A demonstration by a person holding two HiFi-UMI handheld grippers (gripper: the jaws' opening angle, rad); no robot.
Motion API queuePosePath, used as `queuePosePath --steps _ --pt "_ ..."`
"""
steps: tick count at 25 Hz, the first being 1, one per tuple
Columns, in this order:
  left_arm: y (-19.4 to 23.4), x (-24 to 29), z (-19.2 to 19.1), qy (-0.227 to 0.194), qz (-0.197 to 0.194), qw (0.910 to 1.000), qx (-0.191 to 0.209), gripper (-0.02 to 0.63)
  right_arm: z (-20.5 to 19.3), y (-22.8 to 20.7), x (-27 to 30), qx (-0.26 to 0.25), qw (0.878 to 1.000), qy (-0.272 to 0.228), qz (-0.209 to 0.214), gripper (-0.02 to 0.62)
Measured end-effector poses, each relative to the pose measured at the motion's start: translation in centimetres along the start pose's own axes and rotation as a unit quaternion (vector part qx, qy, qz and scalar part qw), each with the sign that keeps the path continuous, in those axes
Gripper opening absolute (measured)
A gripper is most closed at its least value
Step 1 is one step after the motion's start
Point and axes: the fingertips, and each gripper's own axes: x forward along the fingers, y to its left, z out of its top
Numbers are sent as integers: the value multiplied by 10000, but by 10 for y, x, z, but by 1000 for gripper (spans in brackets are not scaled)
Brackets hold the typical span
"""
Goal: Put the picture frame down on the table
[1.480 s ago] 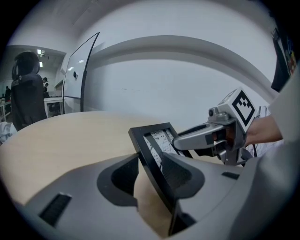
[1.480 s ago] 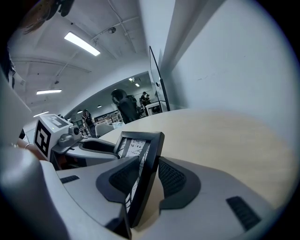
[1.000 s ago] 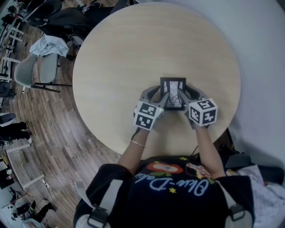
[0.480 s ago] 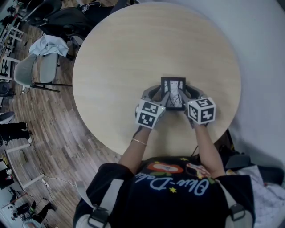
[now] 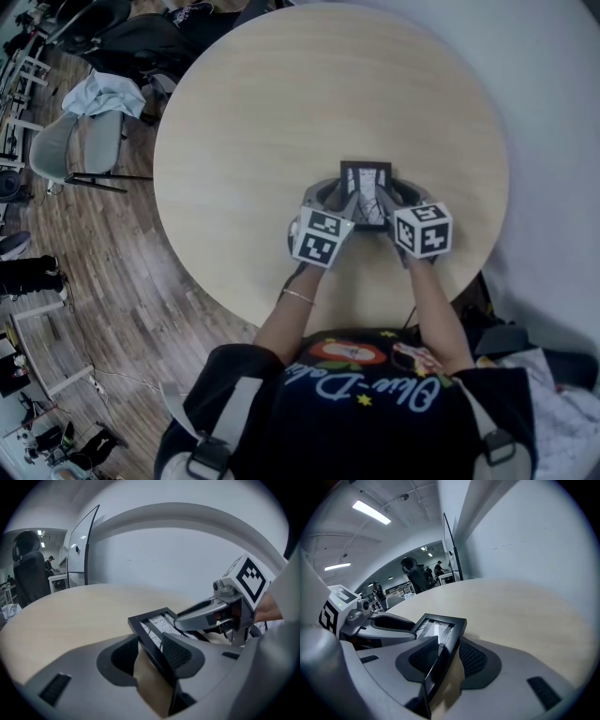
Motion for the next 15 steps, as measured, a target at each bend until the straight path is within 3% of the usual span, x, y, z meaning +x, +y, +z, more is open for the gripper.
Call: queuePosePath --steps 15 --pt "6 12 -4 293 276 9990 188 140 0 -3 12 -185 9993 275 -183 117"
